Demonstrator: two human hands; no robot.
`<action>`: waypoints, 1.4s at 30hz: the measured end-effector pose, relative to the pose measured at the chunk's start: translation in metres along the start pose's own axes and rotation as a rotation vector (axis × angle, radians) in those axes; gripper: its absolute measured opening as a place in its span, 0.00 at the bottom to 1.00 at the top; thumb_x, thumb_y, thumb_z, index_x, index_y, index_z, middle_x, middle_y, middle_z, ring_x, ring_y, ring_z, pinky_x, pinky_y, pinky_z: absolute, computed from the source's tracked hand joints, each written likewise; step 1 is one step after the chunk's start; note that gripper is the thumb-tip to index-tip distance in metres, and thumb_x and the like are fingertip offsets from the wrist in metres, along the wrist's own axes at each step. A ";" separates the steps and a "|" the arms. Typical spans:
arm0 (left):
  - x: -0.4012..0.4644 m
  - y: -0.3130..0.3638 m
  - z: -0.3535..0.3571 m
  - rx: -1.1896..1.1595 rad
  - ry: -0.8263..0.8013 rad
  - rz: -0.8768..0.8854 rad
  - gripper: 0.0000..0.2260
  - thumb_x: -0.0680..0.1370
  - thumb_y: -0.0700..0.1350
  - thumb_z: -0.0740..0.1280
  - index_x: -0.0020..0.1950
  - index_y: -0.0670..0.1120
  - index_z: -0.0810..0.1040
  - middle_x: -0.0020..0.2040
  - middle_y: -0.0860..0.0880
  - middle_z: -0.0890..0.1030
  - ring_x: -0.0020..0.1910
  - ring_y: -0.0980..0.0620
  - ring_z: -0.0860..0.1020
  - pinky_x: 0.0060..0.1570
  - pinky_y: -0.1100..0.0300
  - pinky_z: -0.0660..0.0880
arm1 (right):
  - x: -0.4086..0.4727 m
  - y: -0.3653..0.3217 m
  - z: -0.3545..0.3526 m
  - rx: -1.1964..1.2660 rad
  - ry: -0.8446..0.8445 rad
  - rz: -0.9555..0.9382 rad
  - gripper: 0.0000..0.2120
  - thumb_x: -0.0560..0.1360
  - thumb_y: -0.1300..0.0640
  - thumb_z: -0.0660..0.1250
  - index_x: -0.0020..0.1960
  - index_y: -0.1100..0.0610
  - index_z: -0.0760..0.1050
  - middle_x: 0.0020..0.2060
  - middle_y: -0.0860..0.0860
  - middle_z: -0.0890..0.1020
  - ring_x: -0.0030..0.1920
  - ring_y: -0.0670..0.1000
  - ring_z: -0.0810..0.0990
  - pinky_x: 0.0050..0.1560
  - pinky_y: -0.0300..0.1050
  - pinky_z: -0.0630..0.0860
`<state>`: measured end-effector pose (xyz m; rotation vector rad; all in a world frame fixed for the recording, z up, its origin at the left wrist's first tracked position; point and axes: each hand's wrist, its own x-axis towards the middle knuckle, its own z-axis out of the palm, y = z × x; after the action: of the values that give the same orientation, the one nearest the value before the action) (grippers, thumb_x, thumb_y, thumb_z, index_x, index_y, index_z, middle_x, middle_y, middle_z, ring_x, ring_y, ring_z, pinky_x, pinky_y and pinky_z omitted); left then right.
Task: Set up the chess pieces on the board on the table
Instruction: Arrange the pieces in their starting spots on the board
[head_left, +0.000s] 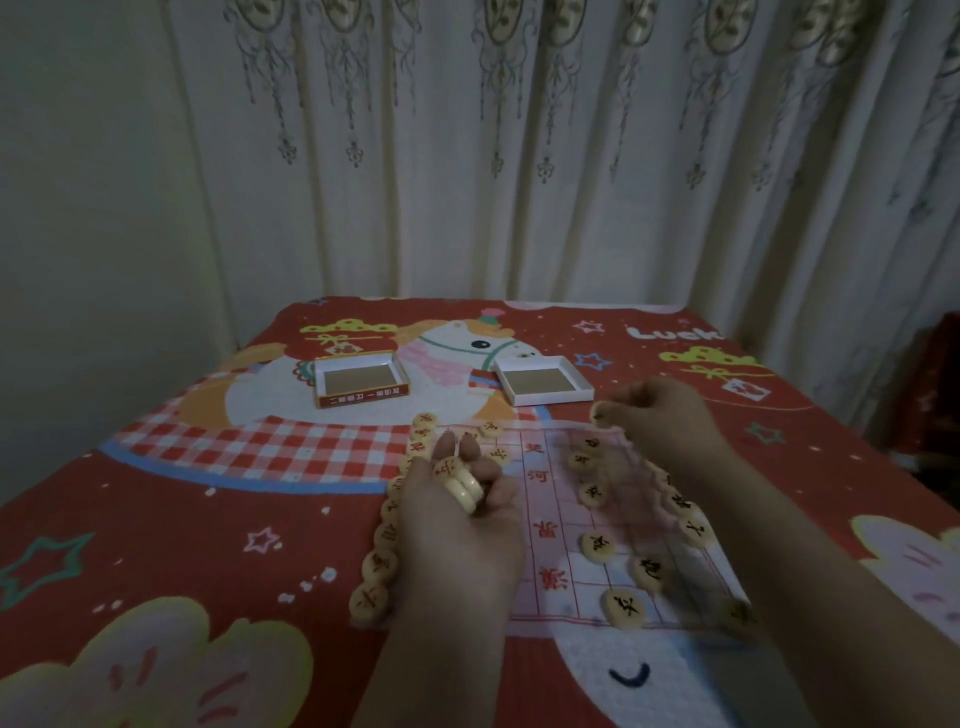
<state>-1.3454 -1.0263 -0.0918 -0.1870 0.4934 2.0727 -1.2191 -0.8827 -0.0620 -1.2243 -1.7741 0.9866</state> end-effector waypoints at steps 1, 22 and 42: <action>0.007 -0.001 0.008 -0.053 0.012 -0.050 0.11 0.83 0.49 0.57 0.50 0.45 0.75 0.34 0.49 0.76 0.22 0.56 0.69 0.18 0.67 0.62 | 0.011 0.002 0.001 -0.040 -0.001 0.022 0.07 0.72 0.61 0.74 0.47 0.65 0.80 0.39 0.56 0.81 0.36 0.50 0.76 0.33 0.41 0.71; 0.005 -0.005 0.023 -0.096 0.002 -0.093 0.09 0.82 0.42 0.59 0.51 0.41 0.77 0.42 0.43 0.79 0.25 0.51 0.78 0.24 0.64 0.74 | 0.080 0.034 0.045 -0.501 0.010 0.025 0.07 0.75 0.57 0.67 0.42 0.58 0.81 0.34 0.53 0.83 0.34 0.54 0.83 0.36 0.49 0.82; 0.008 -0.020 0.015 0.049 -0.050 -0.035 0.14 0.84 0.40 0.57 0.67 0.43 0.75 0.60 0.44 0.81 0.65 0.43 0.75 0.67 0.46 0.71 | -0.058 0.000 0.057 0.030 -0.230 -0.422 0.09 0.78 0.49 0.68 0.55 0.47 0.82 0.44 0.45 0.85 0.45 0.45 0.82 0.48 0.52 0.80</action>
<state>-1.3316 -1.0043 -0.0864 -0.1136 0.5064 2.0246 -1.2548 -0.9475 -0.0950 -0.6925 -2.0755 0.9237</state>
